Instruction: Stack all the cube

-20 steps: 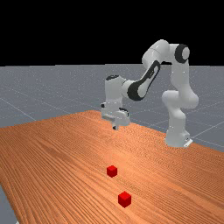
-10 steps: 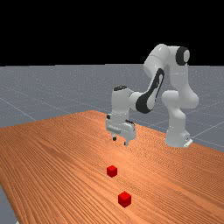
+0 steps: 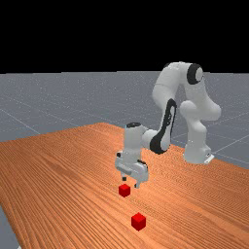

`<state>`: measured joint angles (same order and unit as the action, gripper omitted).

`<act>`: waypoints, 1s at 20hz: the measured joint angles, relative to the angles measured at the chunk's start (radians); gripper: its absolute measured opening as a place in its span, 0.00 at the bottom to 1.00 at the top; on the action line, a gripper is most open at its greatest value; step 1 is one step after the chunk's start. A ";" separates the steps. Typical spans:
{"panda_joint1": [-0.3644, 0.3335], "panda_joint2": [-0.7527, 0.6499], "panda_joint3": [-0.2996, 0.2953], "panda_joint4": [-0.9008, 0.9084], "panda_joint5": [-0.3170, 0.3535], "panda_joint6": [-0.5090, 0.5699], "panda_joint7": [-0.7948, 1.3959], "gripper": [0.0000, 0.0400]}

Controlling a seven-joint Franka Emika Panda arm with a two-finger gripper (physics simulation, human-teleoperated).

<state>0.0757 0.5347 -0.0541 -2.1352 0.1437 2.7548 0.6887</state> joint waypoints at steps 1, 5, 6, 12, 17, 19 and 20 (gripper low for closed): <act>-0.003 0.016 0.002 0.012 0.001 0.015 -0.004 1.00; -0.016 0.080 -0.006 0.068 0.000 0.037 -0.009 1.00; -0.018 0.090 -0.008 0.077 -0.001 0.039 -0.009 1.00; -0.011 0.114 -0.005 0.085 0.000 0.049 -0.004 0.48; -0.006 0.110 -0.002 0.076 0.003 0.076 0.001 0.47; 0.004 0.071 -0.004 0.072 0.000 0.077 0.007 0.47; 0.015 0.049 -0.006 0.076 0.000 0.079 0.020 0.47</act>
<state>0.0911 0.5833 -0.0603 -2.0592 0.1439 2.8336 0.7091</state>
